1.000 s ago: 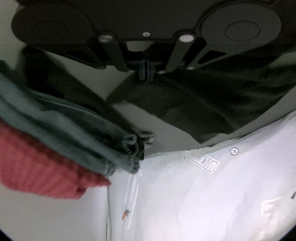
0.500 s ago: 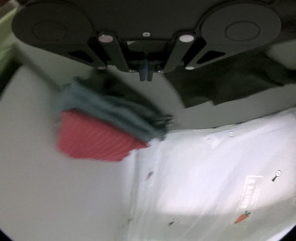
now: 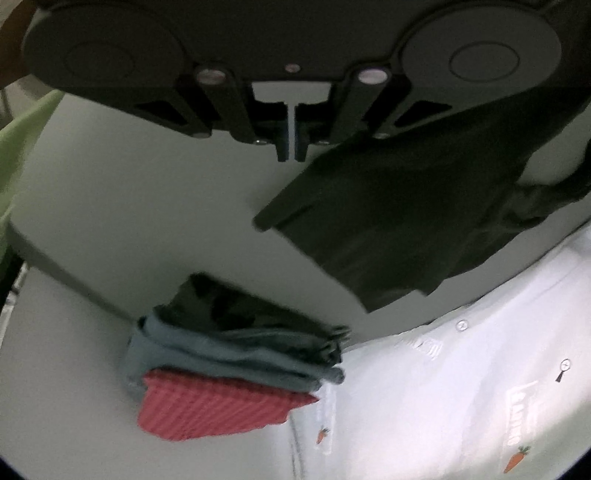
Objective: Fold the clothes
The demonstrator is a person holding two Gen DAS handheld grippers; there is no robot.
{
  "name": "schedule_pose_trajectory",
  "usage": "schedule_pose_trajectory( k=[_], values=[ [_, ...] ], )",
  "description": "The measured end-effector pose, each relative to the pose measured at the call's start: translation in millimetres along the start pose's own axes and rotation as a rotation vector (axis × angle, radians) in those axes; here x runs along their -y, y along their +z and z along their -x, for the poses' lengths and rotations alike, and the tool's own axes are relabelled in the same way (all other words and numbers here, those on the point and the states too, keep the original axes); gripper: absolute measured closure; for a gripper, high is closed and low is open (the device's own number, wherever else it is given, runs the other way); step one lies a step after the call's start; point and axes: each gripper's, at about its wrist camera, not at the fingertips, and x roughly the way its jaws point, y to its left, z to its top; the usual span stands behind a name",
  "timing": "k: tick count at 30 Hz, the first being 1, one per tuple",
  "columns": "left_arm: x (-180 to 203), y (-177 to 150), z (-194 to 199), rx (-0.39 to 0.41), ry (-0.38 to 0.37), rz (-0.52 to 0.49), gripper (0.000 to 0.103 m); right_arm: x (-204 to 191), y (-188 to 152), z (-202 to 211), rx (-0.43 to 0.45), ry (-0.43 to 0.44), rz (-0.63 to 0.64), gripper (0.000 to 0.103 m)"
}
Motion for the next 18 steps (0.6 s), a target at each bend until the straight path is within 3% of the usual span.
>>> schedule_pose_trajectory(
  k=[2, 6, 7, 11, 15, 18],
  values=[
    [-3, -1, 9, 0.009, -0.054, 0.000, 0.044, -2, -2, -4, -0.010, 0.013, -0.010, 0.097],
    [5, -13, 17, -0.010, -0.081, -0.053, 0.031, -6, -7, -12, -0.030, 0.040, -0.030, 0.073],
    [9, -18, 17, -0.027, -0.084, -0.055, 0.027, -7, -8, -14, -0.035, 0.046, -0.035, 0.073],
    [26, -38, 14, -0.095, -0.104, -0.053, 0.025, -4, 1, -40, -0.072, 0.065, -0.084, 0.068],
    [44, -52, 11, -0.132, -0.119, -0.045, 0.017, -5, 12, -63, -0.092, 0.075, -0.136, 0.058],
    [52, -59, 4, -0.171, -0.128, -0.031, 0.014, -12, 19, -77, -0.112, 0.065, -0.136, 0.057]
  ],
)
